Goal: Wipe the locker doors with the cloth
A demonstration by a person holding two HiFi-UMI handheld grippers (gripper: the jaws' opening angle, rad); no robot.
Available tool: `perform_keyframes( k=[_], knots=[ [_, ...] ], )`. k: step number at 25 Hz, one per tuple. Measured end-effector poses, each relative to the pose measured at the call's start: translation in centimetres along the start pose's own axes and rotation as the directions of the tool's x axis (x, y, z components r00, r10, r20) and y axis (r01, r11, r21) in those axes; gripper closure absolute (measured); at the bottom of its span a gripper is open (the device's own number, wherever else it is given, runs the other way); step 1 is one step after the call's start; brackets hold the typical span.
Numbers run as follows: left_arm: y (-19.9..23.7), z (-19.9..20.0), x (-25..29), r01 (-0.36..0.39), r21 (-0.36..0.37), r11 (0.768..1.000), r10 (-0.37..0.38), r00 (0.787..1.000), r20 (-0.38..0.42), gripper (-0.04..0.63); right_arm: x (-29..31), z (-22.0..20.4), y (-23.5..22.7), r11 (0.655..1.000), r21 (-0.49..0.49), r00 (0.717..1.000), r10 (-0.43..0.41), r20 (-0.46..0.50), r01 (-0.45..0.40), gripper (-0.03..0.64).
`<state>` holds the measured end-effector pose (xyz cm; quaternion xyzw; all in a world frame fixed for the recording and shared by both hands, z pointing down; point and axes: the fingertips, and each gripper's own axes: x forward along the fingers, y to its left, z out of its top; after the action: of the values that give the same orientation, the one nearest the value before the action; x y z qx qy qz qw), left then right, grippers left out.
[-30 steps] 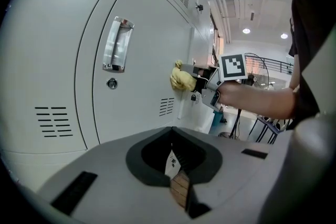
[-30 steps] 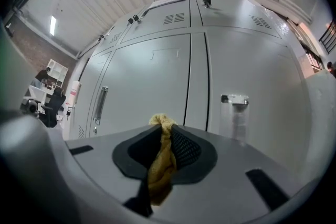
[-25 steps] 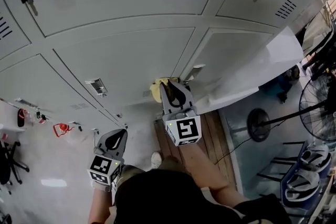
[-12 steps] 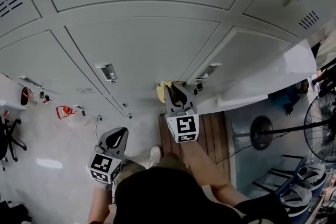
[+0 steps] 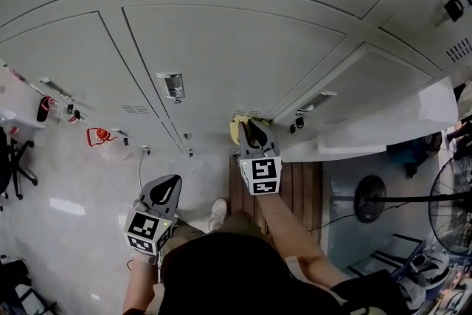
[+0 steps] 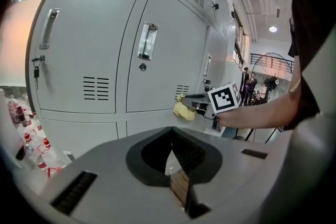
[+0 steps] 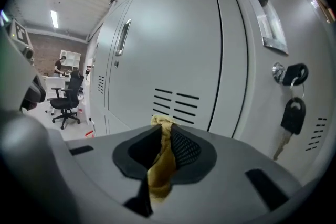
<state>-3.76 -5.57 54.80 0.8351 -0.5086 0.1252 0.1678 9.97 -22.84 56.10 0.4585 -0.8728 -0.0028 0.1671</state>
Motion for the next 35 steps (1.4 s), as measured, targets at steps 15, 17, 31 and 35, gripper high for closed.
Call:
perform_keyframes(
  k=[15,17,31,35],
  knots=[
    [2.9,-1.2,-0.4,0.031,-0.014,0.999,-0.031,0.999,-0.019,0.586,-1.0,-1.3,2.1,0.991,0.126,0.998,0.041,-0.053,-0.034,0.555],
    [3.0,-0.8,-0.1,0.057,-0.003,0.998,-0.057,0.998,-0.014,0.586,-1.8,-0.7,2.4,0.989,0.142,0.998,0.043,-0.047,-0.036,0.555],
    [1.6,3.0,1.1,0.239,0.132,0.962,-0.242,0.970,0.012,0.586,-10.1,5.2,5.1,0.969,0.234,0.995,0.061,0.084,-0.079,0.555],
    [1.1,4.0,0.7,0.272,0.168,0.948,-0.281,0.959,0.030,0.586,-12.4,6.5,6.1,0.970,0.233,0.993,0.046,0.109,-0.070,0.557]
  ],
)
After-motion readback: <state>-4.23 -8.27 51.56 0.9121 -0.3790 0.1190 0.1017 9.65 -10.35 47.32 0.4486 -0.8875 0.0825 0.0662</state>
